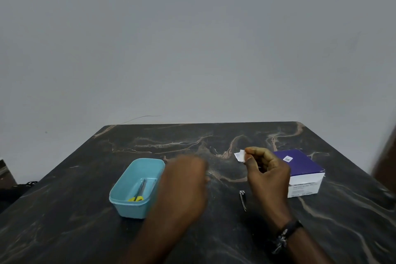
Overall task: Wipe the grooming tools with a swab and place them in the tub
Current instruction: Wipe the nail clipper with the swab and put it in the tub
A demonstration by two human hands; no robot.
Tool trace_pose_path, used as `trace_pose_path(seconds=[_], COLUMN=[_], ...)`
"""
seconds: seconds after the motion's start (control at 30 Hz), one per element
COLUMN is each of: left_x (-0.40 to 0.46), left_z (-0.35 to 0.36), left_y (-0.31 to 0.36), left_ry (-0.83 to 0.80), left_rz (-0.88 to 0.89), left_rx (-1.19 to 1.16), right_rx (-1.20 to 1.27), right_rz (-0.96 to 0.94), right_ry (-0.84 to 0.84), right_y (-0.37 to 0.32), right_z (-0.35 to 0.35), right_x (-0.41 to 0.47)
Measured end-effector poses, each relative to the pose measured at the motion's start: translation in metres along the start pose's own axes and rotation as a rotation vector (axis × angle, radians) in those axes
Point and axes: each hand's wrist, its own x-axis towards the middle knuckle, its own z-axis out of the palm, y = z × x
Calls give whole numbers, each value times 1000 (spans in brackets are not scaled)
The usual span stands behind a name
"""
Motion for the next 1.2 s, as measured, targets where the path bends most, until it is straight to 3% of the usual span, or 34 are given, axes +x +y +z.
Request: trace_pose_path(seconds=[0.1, 0.53, 0.67, 0.93, 1.2], left_x=[14, 49, 53, 57, 53], left_z=[33, 72, 78, 73, 71], left_y=[29, 54, 29, -20, -26], left_ry=[-146, -303, -293, -99, -45], left_rz=[13, 17, -82, -416, -450], left_rx=[-55, -217, -498, -1396, -1608], right_rx=[1, -35, -39, -146, -123], right_rz=[-12, -32, -14, -6, 29], right_ry=[26, 42, -3, -97, -165], right_y=[-2, -2, 1, 0, 0], right_z=[-2, -1, -1, 3, 5], right_x=[0, 0, 0, -6, -10])
